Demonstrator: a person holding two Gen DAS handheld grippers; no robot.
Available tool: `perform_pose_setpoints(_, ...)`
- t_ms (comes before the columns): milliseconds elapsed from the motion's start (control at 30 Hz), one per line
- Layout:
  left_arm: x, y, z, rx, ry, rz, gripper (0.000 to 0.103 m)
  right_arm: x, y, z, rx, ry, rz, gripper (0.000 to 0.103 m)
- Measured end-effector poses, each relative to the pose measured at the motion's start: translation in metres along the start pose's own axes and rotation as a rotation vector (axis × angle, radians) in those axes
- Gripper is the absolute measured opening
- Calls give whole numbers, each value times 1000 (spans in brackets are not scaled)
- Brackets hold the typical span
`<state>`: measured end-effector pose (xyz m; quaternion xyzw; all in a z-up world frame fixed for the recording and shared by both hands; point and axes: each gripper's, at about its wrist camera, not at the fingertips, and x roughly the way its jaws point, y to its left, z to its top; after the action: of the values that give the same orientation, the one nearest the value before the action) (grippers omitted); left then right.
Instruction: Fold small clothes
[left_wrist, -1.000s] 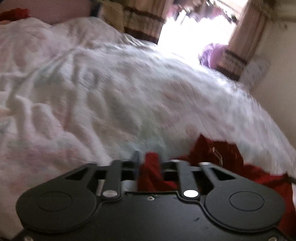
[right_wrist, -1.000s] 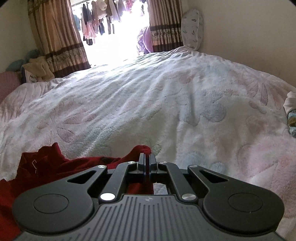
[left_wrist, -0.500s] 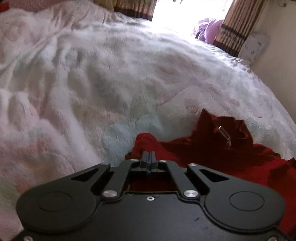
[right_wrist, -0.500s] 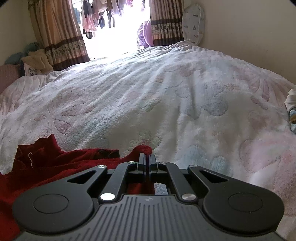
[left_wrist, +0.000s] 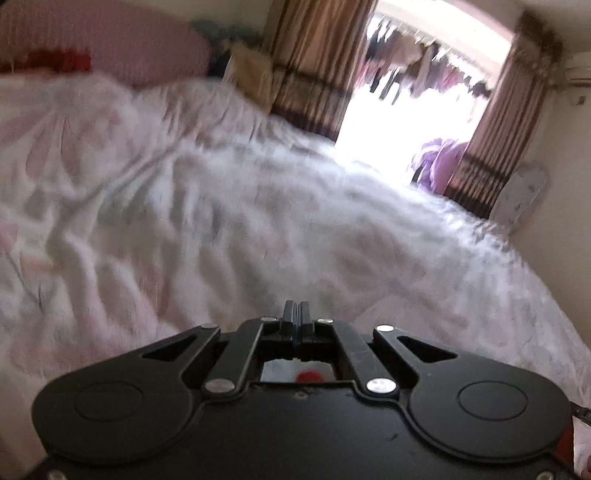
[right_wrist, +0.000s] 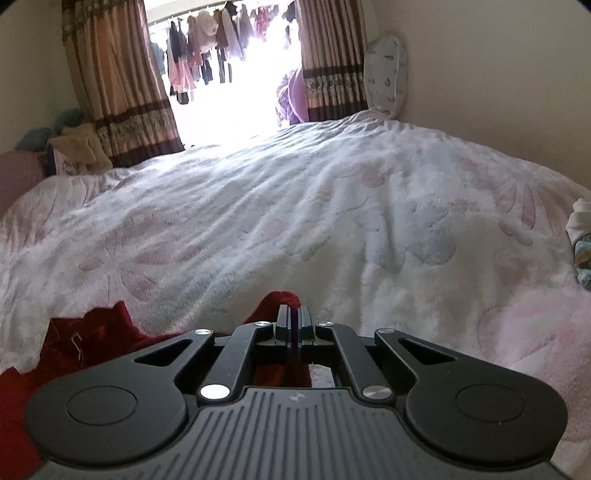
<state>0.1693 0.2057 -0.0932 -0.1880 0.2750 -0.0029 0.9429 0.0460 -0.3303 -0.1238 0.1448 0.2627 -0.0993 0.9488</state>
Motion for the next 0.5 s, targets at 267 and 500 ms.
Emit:
perform_pose_setpoints(267,77,-25,-56,142,290,24,42,6,-5,-7,0,41,-9,2)
perform_pose_setpoints(500,83,-26,-59,141,262,-20,2,7,2,-11,-48,43,-18,2)
